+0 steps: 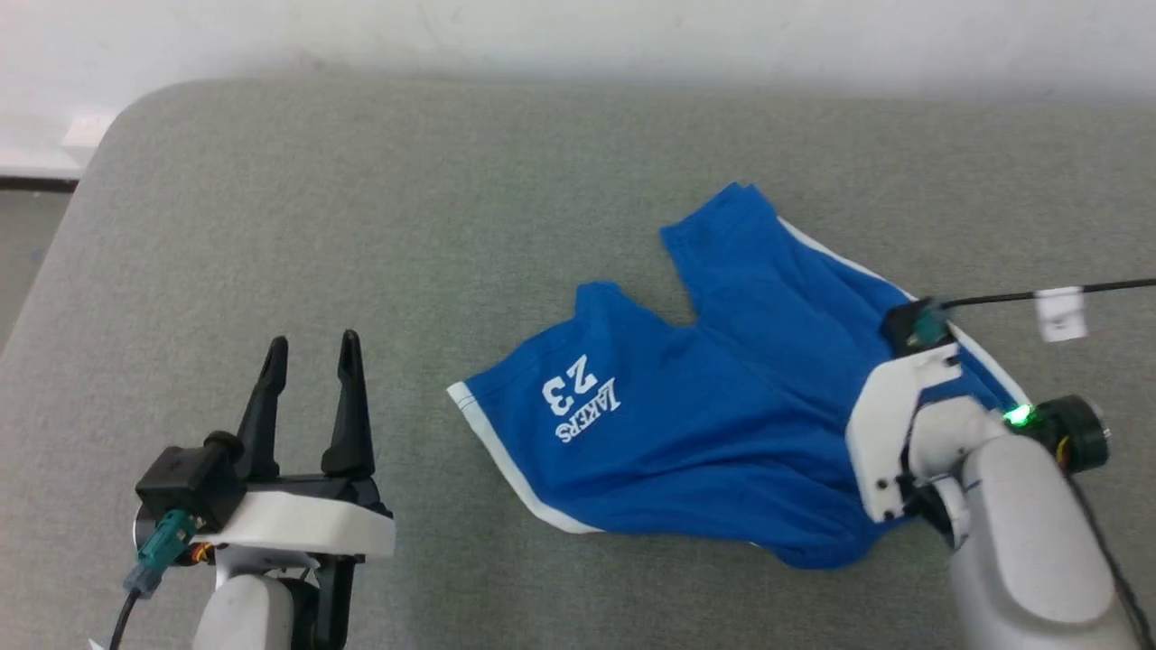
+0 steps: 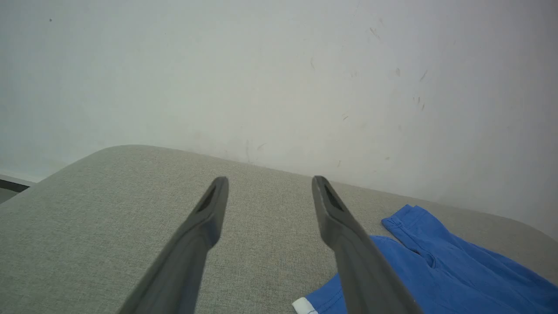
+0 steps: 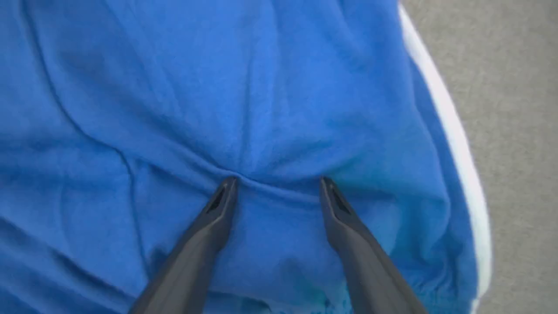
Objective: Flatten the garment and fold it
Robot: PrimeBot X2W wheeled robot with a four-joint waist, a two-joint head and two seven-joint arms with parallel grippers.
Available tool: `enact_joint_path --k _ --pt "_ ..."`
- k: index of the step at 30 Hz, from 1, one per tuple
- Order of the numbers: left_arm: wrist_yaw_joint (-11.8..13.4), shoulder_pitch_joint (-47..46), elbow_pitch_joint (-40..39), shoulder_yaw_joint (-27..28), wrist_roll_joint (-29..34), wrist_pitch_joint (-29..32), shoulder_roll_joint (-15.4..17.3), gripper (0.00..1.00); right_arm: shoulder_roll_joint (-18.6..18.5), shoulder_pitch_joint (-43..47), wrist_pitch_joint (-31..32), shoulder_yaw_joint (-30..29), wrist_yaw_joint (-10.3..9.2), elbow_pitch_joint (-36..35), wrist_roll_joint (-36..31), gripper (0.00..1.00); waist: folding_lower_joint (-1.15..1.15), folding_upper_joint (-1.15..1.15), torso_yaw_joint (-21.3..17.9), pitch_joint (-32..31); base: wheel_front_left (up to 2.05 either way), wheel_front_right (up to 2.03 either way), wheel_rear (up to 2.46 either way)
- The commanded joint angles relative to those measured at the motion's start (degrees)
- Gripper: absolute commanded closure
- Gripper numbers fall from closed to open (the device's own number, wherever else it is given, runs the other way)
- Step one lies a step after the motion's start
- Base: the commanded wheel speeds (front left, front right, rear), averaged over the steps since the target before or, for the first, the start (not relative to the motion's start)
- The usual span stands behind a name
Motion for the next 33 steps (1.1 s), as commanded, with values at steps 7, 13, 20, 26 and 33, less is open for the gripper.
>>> enact_joint_path --k 7,13,20,26,33 --pt "-1.6 -1.0 0.8 0.9 0.5 -0.3 -1.2 0.00 -2.1 -1.4 7.2 5.8 -0.05 5.3 0.0 0.77 -0.01 0.00 4.0 2.9 0.00 0.00 0.00" --pt "-2.1 -1.6 1.2 1.1 0.0 -0.3 -1.5 0.00 -6.2 -4.3 6.9 9.1 -0.05 4.8 1.7 1.00 -0.01 0.00 5.4 4.0 0.00 0.00 0.00" --pt "-2.6 -2.8 1.8 0.1 -1.1 -0.3 -1.6 0.00 -11.1 -14.8 4.0 8.9 -0.05 5.9 -0.8 1.00 -0.01 0.00 7.5 6.0 0.00 0.00 0.00" --pt "-2.8 -4.5 2.1 -1.2 -2.4 -0.3 -1.6 0.00 -11.5 -24.5 -1.7 6.8 -0.05 7.9 -5.4 1.00 -0.01 0.00 10.1 8.4 0.00 0.00 0.00" --pt "-2.9 -5.4 2.8 -1.4 -2.9 -0.3 -1.6 0.00 -7.9 -30.1 -10.6 2.4 -0.05 12.7 -9.2 0.00 -0.01 0.00 11.0 9.1 0.00 0.00 0.00"
